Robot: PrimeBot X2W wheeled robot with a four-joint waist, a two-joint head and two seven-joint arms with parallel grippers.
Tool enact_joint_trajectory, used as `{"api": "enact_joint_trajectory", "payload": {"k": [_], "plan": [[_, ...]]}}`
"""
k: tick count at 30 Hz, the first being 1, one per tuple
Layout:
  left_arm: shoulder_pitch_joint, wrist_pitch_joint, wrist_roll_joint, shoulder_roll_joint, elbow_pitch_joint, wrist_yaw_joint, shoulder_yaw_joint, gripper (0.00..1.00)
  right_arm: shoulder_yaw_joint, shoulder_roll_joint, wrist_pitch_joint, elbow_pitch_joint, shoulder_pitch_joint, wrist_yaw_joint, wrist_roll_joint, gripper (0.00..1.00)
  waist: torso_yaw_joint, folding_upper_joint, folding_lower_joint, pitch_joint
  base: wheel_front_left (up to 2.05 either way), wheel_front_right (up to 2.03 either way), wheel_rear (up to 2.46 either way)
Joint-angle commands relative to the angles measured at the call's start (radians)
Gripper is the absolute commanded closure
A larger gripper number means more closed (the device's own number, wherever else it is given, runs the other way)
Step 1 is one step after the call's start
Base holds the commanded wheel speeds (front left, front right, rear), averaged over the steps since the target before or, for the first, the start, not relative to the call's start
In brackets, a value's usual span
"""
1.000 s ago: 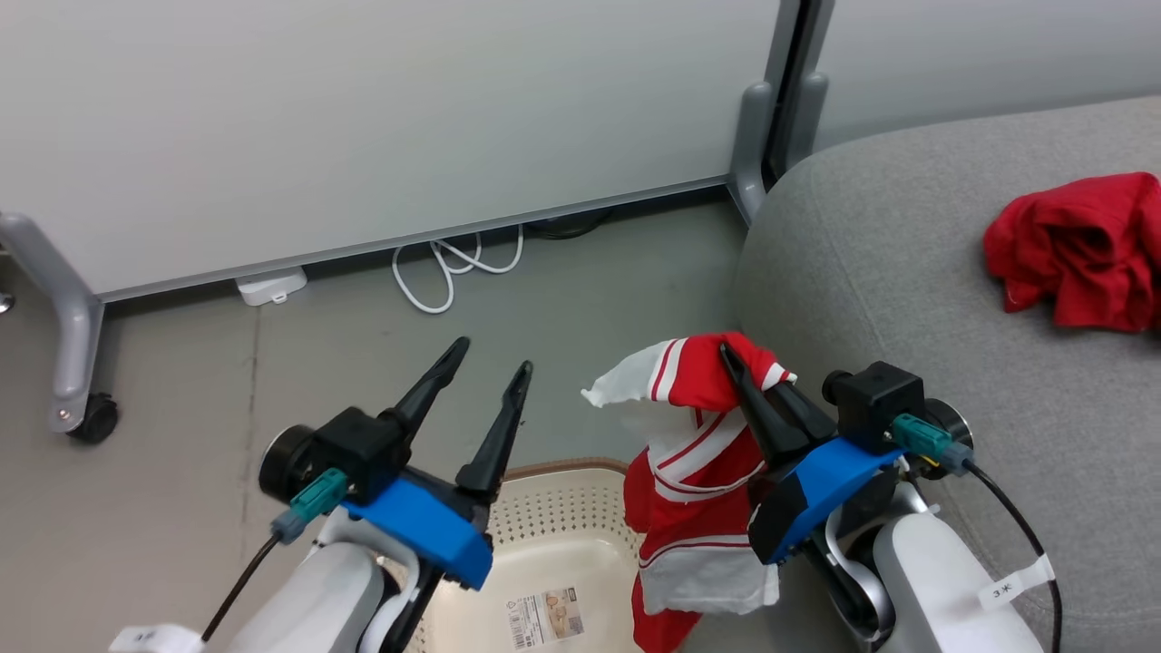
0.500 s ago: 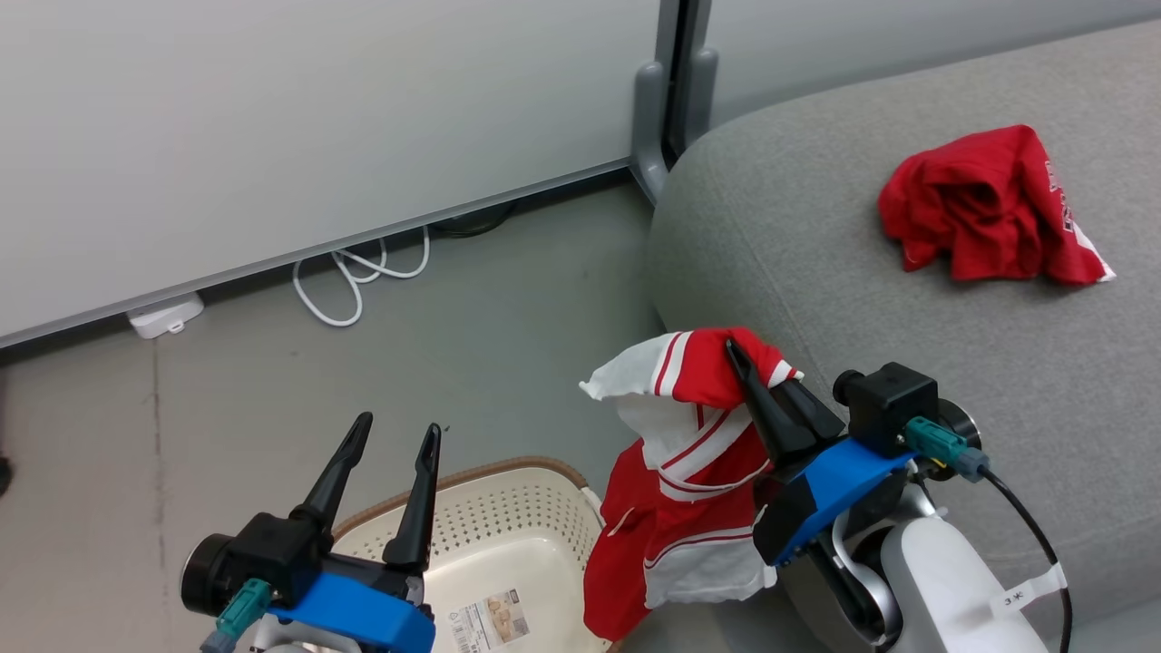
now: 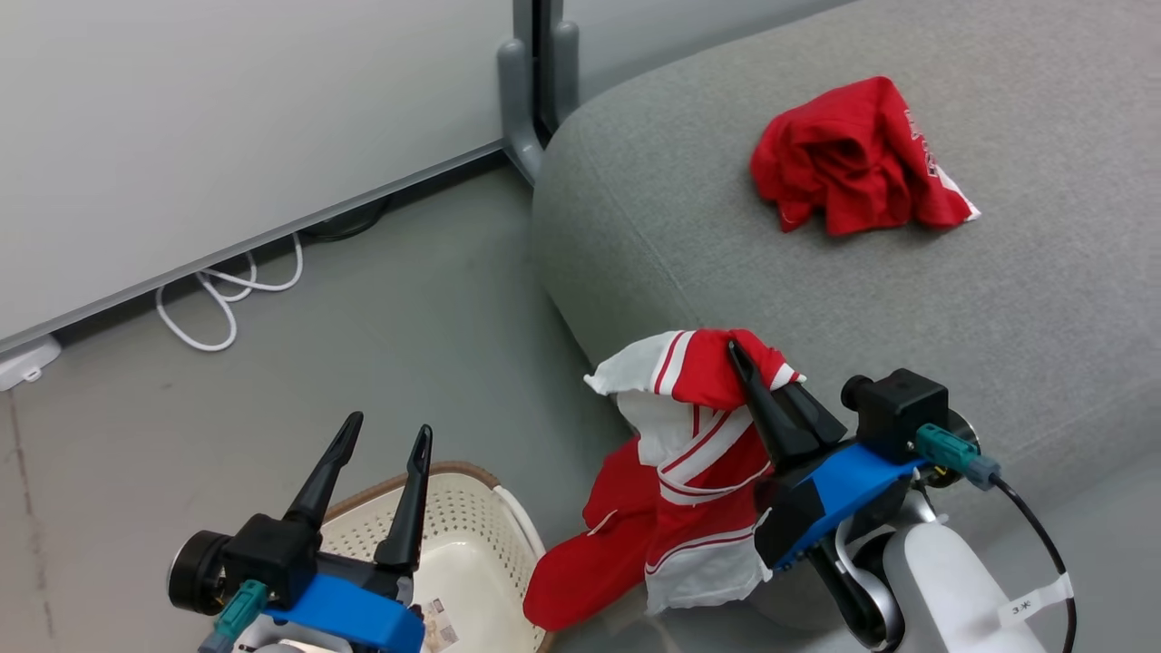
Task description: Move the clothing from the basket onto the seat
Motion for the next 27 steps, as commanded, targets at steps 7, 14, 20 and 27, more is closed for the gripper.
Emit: {"api": "enact_joint_trajectory", "payload": {"k": [7,14,20,27], "plan": [[-0.018,-0.003,0.018,-0.001,0.006,-0.013,0.011,0.00,0.001,0.000,-0.023,0.011,0.010,0.001,0.015,1.00,-0.077,0.0000,0.0001,0.023,0.00,0.00,0.00],[-0.025,-0.003,0.026,0.000,0.008,-0.018,0.012,0.00,0.000,0.000,-0.033,0.020,0.010,0.001,0.026,1.00,-0.097,0.0000,0.0001,0.030,0.00,0.00,0.00],[-0.027,-0.003,0.026,-0.004,0.007,-0.023,0.007,0.00,-0.015,0.000,-0.036,0.028,-0.020,0.001,0.026,1.00,-0.091,0.0000,0.0001,0.029,0.00,0.00,0.00],[-0.032,-0.003,0.028,-0.009,0.001,-0.025,0.004,0.00,-0.064,0.000,-0.018,0.025,-0.100,0.001,-0.015,1.00,-0.059,0.0000,0.0001,0.047,0.00,0.00,0.00]]}}
